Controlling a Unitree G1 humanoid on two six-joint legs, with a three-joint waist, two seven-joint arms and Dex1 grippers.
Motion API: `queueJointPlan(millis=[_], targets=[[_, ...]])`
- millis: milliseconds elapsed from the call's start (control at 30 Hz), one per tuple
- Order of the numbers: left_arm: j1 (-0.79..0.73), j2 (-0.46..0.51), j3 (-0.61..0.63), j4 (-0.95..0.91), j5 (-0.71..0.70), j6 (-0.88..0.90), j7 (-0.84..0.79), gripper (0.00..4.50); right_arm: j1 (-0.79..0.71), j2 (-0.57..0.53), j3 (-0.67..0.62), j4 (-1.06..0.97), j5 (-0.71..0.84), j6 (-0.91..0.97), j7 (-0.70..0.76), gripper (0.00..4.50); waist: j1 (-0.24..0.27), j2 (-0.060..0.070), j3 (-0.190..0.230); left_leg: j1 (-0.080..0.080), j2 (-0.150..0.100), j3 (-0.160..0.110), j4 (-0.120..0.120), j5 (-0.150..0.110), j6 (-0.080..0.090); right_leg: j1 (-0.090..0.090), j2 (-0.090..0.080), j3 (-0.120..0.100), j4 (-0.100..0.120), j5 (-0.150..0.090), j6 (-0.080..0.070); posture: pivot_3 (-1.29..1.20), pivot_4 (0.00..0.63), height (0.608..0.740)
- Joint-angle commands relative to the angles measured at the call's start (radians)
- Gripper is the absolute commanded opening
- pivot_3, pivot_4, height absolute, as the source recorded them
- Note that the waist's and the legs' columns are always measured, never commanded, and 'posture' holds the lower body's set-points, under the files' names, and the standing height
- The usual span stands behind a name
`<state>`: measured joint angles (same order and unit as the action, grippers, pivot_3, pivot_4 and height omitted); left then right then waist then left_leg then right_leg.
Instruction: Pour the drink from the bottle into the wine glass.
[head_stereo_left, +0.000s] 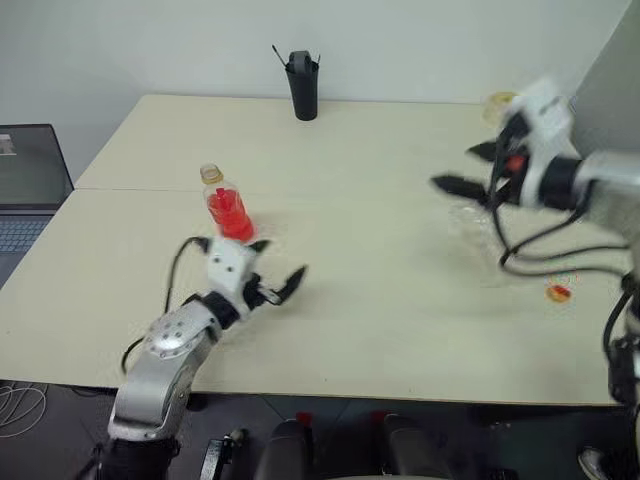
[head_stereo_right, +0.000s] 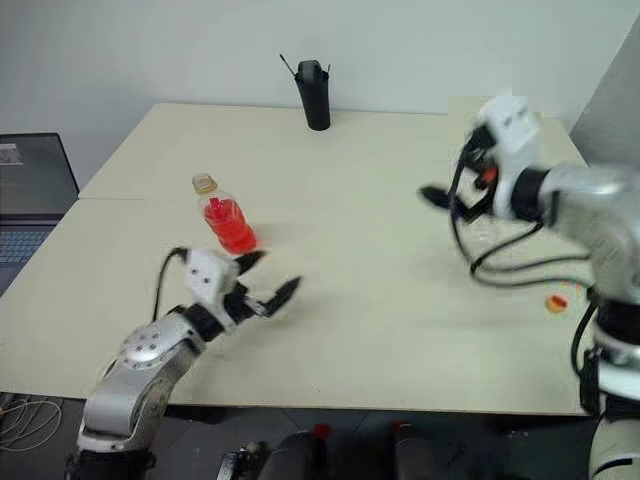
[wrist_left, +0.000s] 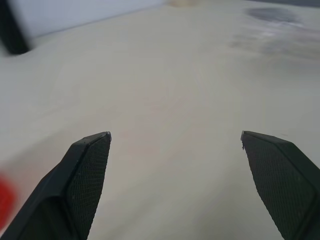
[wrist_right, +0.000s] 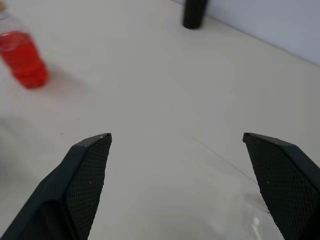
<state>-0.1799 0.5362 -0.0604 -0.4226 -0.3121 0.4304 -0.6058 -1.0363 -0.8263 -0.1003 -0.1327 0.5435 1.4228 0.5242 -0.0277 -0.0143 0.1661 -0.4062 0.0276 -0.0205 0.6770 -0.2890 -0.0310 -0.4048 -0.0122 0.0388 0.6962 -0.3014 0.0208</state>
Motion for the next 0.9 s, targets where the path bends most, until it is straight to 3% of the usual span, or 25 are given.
queueJointPlan(millis=[33, 200, 367, 900], targets=[[-0.105, 0.032, -0.053, -0.001, -0.040, 0.032, -0.121, 4.48, -0.134, -0.062, 0.052, 0.196, -0.020, 0.144, 0.023, 4.50, 0.000, 0.000, 0.000, 0.000, 0.000, 0.001, -0.001, 0.000, 0.000, -0.001, 0.000, 0.001, 0.000, 0.000, 0.000, 0.00, 0.150, 0.740], [-0.228, 0.025, -0.083, 0.064, -0.089, 0.075, -0.223, 4.48, -0.256, -0.119, 0.252, 0.485, -0.082, 0.134, 0.105, 4.50, -0.005, 0.000, 0.000, 0.000, 0.000, 0.003, -0.001, 0.000, 0.001, -0.001, 0.002, 0.002, -0.002, 0.000, 0.000, 0.00, 0.150, 0.740], [-0.254, 0.007, -0.108, 0.076, -0.122, 0.102, -0.278, 4.48, -0.271, -0.110, 0.463, 0.604, -0.100, 0.135, 0.227, 4.50, -0.005, 0.001, 0.000, 0.001, 0.001, 0.004, -0.001, 0.000, 0.001, -0.002, 0.004, 0.003, 0.000, 0.000, 0.000, 0.00, 0.150, 0.740], [-0.187, -0.101, -0.095, -0.025, -0.149, 0.143, -0.149, 4.48, -0.265, 0.032, 0.643, 1.046, -0.373, -0.180, 0.437, 4.50, -0.004, 0.001, 0.001, -0.001, 0.002, 0.002, 0.001, 0.000, 0.000, -0.002, 0.002, 0.003, 0.000, 0.000, 0.000, 0.00, 0.150, 0.740]])
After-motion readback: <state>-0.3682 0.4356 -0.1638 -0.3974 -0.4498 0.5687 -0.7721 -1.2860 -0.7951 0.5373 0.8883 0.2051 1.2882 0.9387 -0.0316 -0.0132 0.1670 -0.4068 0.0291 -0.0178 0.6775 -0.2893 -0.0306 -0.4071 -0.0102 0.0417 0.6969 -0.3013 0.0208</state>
